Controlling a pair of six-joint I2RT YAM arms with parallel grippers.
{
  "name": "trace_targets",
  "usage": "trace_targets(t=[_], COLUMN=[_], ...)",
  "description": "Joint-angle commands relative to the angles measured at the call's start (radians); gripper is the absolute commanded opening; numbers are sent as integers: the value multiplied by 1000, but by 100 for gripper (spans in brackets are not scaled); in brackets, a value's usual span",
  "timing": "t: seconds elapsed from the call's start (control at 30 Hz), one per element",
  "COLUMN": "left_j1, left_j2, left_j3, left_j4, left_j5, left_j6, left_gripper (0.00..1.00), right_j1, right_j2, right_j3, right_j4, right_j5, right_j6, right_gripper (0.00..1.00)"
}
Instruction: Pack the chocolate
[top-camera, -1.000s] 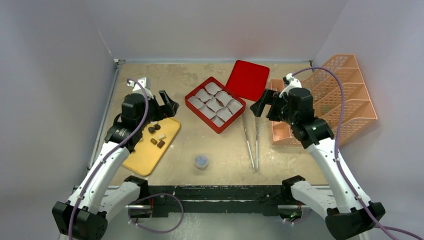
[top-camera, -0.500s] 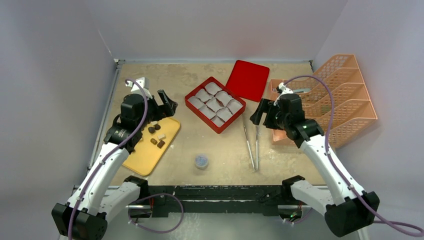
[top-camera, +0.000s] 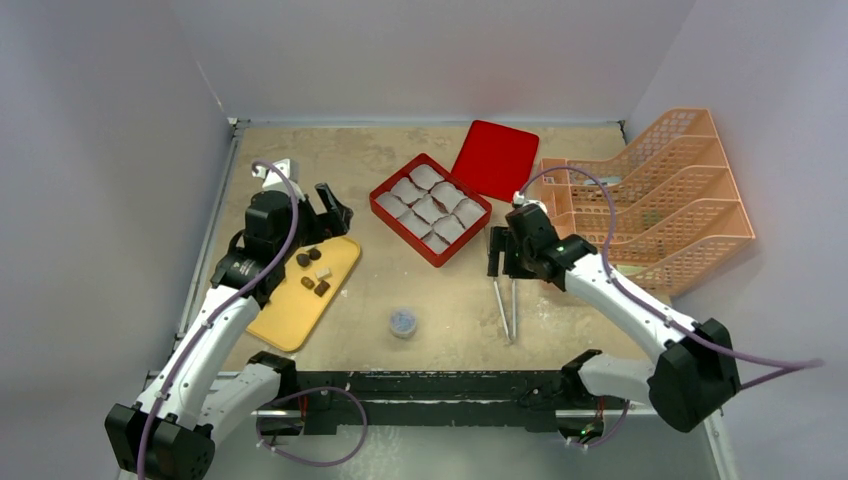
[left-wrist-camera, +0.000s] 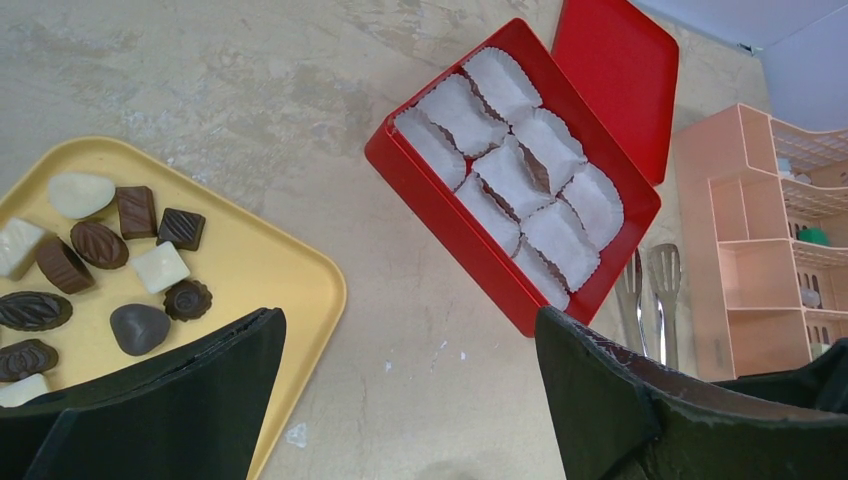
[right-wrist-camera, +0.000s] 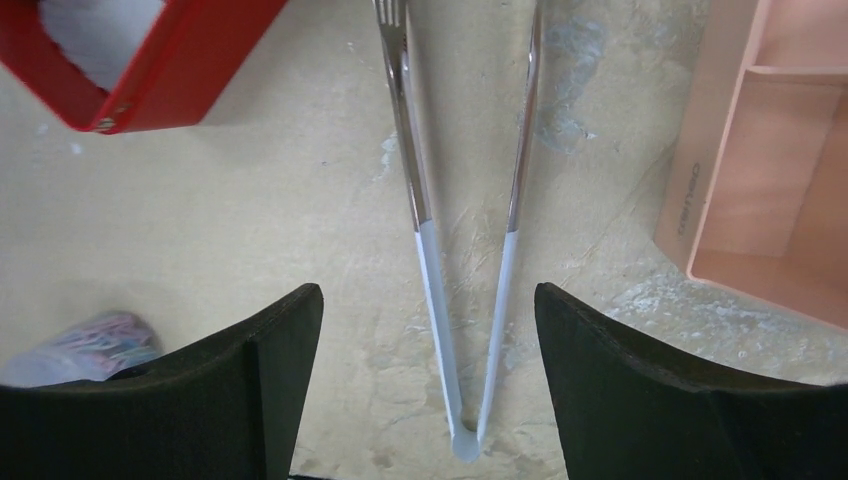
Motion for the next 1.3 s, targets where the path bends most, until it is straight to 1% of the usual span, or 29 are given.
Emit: trace_targets(t=[0.0, 0.2, 0.33, 0.5, 0.7, 1.03, 1.27], left_j1=[3, 3, 3, 3, 3, 3, 3], left_j2=[-7, -10, -9, -12, -14, -16, -19], left_j3=[4, 3, 1, 0, -1, -7, -10], left_j4=[48, 45, 41, 40, 38, 43, 46], left_j5=[-24, -38, -40, -40, -35, -13, 2], left_j6=[25, 39, 41, 42, 44, 48, 57], left_gripper=[95, 95, 95, 95, 95, 95, 94], right_j1=[60, 103, 112, 113, 115, 118, 123], right_j2=[67, 189, 215, 256, 278, 292, 278], right_j3=[-8, -31, -63, -89, -125, -131, -135], right_j4=[26, 39, 97, 127, 189, 187, 176], right_j5=[155, 262, 248, 264, 238, 254, 253], right_j6=[31, 58, 69, 90, 92, 110, 117], right_gripper=[80, 75, 71, 69, 65, 60, 53])
